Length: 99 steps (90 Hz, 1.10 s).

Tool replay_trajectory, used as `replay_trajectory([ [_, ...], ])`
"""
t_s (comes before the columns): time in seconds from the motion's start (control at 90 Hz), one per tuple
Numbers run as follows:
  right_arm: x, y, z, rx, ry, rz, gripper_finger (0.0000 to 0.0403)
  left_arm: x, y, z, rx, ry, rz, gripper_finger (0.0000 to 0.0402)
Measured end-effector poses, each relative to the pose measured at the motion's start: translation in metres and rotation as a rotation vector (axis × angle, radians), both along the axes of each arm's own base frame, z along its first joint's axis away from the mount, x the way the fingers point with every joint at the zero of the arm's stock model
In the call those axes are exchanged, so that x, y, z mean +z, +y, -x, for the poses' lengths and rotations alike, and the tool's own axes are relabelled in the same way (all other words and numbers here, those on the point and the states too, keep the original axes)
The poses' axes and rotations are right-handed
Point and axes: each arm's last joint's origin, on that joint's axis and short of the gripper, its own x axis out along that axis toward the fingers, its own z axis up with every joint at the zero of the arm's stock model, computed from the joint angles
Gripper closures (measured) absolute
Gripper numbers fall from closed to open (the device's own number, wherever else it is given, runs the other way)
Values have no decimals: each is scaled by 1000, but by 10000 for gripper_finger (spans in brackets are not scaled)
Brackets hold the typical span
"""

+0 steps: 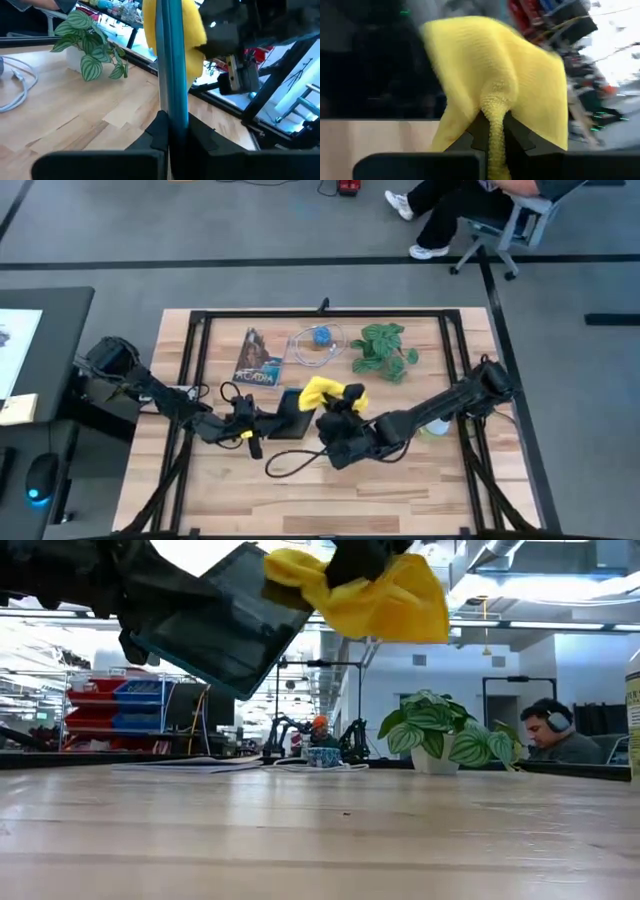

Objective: Clean tablet
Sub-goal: Wipe the front of the tablet using microfiber towel

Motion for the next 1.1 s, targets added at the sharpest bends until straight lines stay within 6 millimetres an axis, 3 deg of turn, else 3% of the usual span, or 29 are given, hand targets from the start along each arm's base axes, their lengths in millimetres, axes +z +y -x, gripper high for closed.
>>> replay_trajectory([
  [0.211,-35,21,-26,242,26,-147,392,6,2,0,67,-38,-23,391],
  [0.433,-64,34,-58,402,-78,-177,392,11,3,0,93,-64,-37,391],
  [0.589,-63,36,-70,388,-69,-142,392,11,3,0,105,-64,-37,391],
  [0.911,-67,29,-38,182,174,-150,392,16,-3,8,112,-68,-67,391],
  [1.1,-74,34,-24,121,228,-150,392,18,-5,12,103,-64,-73,391],
])
